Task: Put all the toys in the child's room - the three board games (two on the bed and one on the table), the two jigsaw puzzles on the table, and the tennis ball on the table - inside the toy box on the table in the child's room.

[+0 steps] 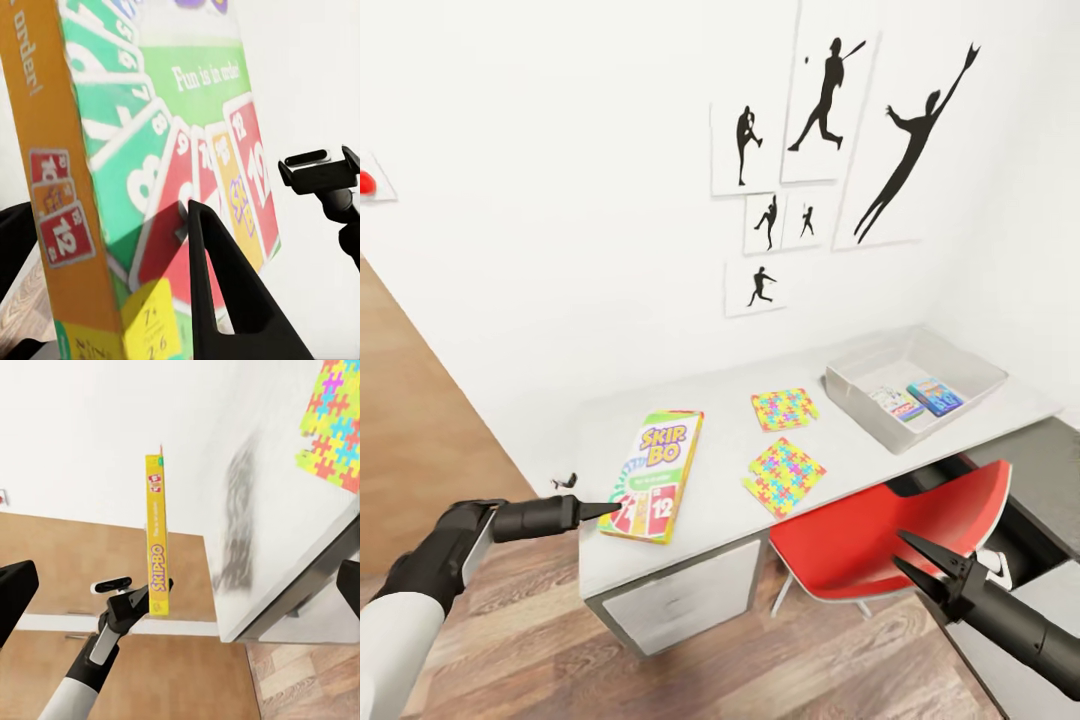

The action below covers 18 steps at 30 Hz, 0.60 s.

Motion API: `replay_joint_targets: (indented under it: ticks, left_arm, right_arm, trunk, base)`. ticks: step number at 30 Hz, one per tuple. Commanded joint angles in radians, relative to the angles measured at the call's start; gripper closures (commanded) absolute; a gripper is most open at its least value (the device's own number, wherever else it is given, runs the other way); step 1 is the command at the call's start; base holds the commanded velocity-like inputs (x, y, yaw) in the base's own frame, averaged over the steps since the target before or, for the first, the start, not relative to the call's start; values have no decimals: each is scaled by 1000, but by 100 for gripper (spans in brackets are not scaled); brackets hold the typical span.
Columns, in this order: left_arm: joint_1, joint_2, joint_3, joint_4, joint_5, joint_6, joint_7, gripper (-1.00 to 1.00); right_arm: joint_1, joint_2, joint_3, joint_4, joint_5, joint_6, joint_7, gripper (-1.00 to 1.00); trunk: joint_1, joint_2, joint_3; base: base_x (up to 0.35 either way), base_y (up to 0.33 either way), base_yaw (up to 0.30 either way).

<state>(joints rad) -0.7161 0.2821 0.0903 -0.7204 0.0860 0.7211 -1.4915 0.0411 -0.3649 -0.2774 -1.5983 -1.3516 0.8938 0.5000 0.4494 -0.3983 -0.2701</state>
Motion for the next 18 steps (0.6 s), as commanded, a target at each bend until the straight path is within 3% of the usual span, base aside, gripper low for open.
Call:
replay_joint_targets:
  ticks: [1, 18]
  left_arm:
    - [-1, 3, 0, 0, 3, 11, -4, 100]
    - [-1, 21, 2, -1, 5, 10, -6, 100]
  right_arm:
    - [0, 0, -1, -1, 2, 4, 3, -100]
    - [0, -3, -3, 0, 3, 3, 19, -100]
  trunk:
    - [1, -2, 0]
    - [1, -2, 20]
  base:
    - [0, 0, -224]
    - [0, 0, -224]
